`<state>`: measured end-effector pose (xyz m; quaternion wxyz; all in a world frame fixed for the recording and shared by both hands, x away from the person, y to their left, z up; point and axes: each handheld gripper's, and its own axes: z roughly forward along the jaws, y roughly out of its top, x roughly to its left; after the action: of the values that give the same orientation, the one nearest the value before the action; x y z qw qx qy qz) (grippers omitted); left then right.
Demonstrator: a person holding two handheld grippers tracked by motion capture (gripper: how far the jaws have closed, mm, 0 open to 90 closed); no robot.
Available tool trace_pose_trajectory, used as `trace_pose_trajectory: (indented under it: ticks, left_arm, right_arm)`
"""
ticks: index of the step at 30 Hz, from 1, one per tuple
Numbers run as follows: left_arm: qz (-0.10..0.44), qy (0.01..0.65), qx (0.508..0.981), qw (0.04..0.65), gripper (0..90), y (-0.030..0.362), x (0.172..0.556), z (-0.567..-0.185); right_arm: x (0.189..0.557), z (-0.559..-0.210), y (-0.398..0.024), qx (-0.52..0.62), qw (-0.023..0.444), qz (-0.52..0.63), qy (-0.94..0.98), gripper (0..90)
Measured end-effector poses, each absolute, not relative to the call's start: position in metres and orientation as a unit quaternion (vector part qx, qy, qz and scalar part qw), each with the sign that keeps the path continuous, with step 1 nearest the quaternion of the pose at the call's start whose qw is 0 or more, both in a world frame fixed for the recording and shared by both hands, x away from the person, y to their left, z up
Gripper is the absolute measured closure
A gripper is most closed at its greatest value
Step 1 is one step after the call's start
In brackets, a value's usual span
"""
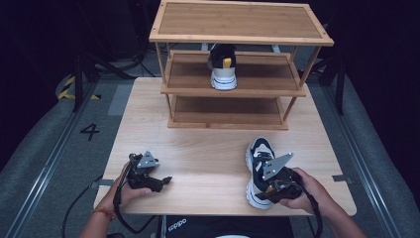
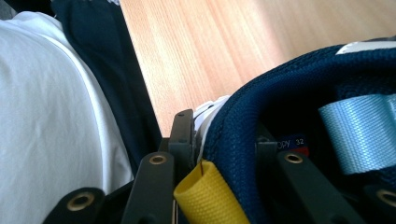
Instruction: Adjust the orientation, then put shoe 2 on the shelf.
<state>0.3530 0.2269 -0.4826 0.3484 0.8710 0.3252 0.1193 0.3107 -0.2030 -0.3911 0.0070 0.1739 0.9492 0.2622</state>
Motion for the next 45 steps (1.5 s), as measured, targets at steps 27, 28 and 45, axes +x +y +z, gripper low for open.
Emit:
trace_pose_trajectory:
  ticks: [27,28,45]
  left_arm:
    - [0.121,0.332,0.869,0.347,14.5,0.226,0.353,-0.482]
    - [0.121,0.332,0.869,0.346,14.6,0.226,0.353,-0.482]
    - [0.122,0.331,0.869,0.346,14.6,0.226,0.353,-0.482]
  right_arm:
    - [0.336,-0.303,-0.213,0.141,0.108,0.295,0.939,70.0]
    - [0.339,-0.3,-0.211,0.139,0.108,0.295,0.939,70.0]
    - [0.406,-0.242,-0.192,0.15,0.161,0.258,0.941,69.9]
